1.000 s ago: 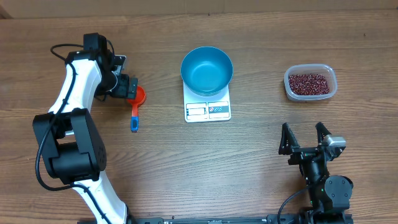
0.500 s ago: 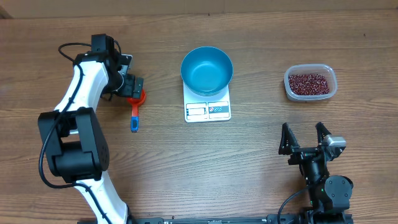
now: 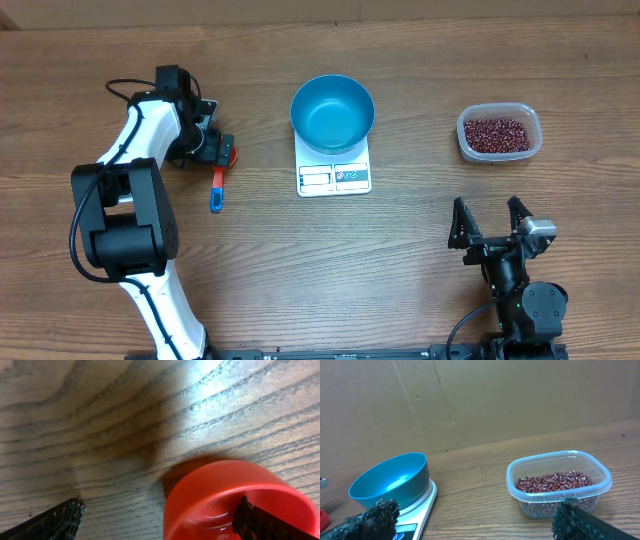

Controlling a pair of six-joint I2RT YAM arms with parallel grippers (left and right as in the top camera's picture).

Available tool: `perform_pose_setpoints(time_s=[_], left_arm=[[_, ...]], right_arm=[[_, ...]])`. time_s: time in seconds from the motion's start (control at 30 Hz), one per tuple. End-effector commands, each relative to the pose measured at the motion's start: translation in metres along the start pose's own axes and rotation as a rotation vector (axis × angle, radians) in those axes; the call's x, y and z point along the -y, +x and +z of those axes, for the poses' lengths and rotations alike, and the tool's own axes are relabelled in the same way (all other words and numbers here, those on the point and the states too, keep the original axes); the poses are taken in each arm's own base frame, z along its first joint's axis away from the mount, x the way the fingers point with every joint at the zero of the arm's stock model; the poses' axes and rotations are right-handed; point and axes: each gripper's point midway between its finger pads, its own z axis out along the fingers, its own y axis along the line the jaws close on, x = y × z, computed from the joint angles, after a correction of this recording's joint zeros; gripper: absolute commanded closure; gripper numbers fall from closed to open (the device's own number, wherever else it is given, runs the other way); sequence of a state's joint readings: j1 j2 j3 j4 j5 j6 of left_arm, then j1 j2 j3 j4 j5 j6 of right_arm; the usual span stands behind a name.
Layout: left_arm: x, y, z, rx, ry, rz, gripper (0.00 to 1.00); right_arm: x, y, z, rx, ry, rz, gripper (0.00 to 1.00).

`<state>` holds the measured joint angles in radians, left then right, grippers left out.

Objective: Scoop item into bowl and weigh 150g on scale
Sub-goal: 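Lower the left gripper and grasp the red scoop's cup rim, then lift the red scoop and carry it right toward the teal bowl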

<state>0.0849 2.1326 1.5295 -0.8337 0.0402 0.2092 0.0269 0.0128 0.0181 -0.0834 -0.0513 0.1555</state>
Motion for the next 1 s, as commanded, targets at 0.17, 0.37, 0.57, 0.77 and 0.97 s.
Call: perform_pose_setpoints(time_s=[0.17,0.37,0.57,0.77,0.97], left_arm=[[-0.0006,0.0017,0.0033,-0.005,-0.006,-0.009,0.00],[-0.0030,0.0023,0.0032,-0.008,-0.020,-0.006,0.09],[-0.0030,0.0023,0.0032,-0.008,-0.020,-0.006,0.19],[-0.0029,0.0023,0.0032,-0.008,-0.020,-0.006,0.27],[-0.0029,0.0023,0.0032,-0.008,-0.020,-0.006,0.44]], right_arm=[[0.0001,0.0022,0.0000,0.002,0.000,-0.008,0.00],[0.0001,0.0022,0.0000,0.002,0.000,-0.008,0.00],[0.0001,0.0022,0.0000,0.002,0.000,-0.008,0.00],[0.0001,0.0022,0.0000,0.002,0.000,-0.008,0.00],[0.0001,0.0022,0.0000,0.002,0.000,-0.008,0.00]])
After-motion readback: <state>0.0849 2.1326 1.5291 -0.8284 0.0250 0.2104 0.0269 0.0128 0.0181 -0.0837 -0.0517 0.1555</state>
